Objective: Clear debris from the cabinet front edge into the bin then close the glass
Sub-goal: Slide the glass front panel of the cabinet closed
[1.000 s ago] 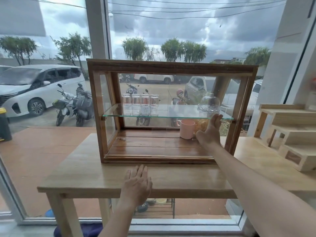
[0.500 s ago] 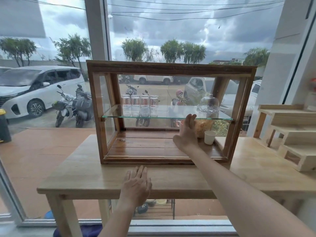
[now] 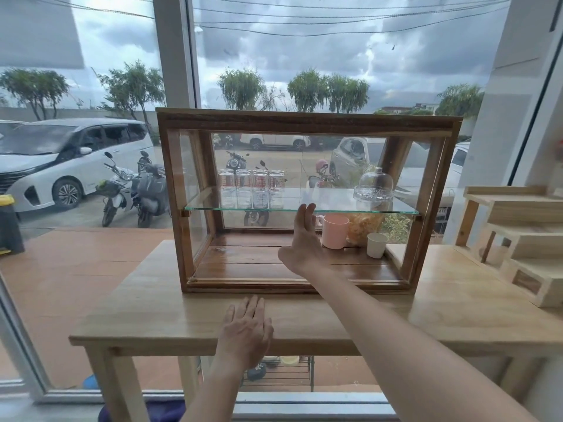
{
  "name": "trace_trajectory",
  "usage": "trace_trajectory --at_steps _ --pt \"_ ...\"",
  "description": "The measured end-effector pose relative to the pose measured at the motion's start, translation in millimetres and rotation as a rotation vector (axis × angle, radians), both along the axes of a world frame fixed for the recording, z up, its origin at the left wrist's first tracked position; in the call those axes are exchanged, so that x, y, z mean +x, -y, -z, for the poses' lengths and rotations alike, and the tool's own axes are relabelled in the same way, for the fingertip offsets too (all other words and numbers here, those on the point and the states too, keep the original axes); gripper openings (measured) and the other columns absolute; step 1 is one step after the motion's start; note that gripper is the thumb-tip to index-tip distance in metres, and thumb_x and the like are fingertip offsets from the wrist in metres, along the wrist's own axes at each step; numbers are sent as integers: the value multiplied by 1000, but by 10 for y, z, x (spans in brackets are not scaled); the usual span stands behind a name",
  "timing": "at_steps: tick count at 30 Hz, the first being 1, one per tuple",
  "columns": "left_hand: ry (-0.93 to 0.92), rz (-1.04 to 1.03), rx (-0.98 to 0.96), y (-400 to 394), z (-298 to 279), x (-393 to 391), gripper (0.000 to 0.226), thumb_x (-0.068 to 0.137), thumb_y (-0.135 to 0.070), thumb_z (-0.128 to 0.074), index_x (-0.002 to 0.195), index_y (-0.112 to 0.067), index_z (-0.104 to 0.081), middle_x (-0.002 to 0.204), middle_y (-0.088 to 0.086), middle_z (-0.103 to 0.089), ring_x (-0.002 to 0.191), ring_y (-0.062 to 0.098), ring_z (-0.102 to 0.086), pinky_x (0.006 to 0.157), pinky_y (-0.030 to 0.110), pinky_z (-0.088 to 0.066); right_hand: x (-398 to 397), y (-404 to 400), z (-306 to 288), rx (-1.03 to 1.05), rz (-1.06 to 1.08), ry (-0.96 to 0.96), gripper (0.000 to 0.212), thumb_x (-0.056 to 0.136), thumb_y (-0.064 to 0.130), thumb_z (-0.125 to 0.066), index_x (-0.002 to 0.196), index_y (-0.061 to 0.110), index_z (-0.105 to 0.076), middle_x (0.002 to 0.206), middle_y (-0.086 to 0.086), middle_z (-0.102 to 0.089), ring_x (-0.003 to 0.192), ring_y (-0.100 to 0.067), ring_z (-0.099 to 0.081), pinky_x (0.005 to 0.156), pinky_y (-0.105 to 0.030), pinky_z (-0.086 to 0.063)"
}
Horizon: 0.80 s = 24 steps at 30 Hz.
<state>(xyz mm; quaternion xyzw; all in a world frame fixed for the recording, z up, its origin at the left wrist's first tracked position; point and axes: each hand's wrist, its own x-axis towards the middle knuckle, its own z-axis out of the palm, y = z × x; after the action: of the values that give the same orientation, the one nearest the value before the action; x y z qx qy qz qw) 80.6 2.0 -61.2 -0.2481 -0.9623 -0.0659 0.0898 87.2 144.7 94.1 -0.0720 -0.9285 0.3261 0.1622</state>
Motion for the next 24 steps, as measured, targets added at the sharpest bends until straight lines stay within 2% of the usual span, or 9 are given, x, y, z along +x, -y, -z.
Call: trace_trajectory --at_steps 3,10,18,24 --pt "3 1 -3 0 -2 6 87 76 -46 15 152 -13 -13 162 4 -15 149 20 -12 122 44 -11 -29 72 8 -9 -25 0 104 80 6 -53 152 20 20 157 7 35 150 -19 16 121 -47 -18" --pt "14 -6 -2 -4 16 -13 85 78 -47 14 152 -13 -13 162 4 -16 149 20 -12 122 44 -11 -87 127 34 -20 -18 -8 105 80 7 -55 152 19 22 157 6 35 150 -20 17 122 -49 -15" --pt "27 -12 0 -17 20 7 86 76 -46 15 152 -14 -12 162 4 -15 149 19 -11 122 45 -11 -132 269 34 41 35 26 111 80 19 -60 150 16 26 156 1 38 149 -23 21 122 -53 -7" --pt "14 -4 -14 11 22 -16 87 76 -46 16 152 -13 -12 162 4 -14 149 20 -11 122 44 -11 -54 176 -17 41 -28 45 108 78 15 -58 152 19 22 158 4 33 151 -20 16 120 -54 -15"
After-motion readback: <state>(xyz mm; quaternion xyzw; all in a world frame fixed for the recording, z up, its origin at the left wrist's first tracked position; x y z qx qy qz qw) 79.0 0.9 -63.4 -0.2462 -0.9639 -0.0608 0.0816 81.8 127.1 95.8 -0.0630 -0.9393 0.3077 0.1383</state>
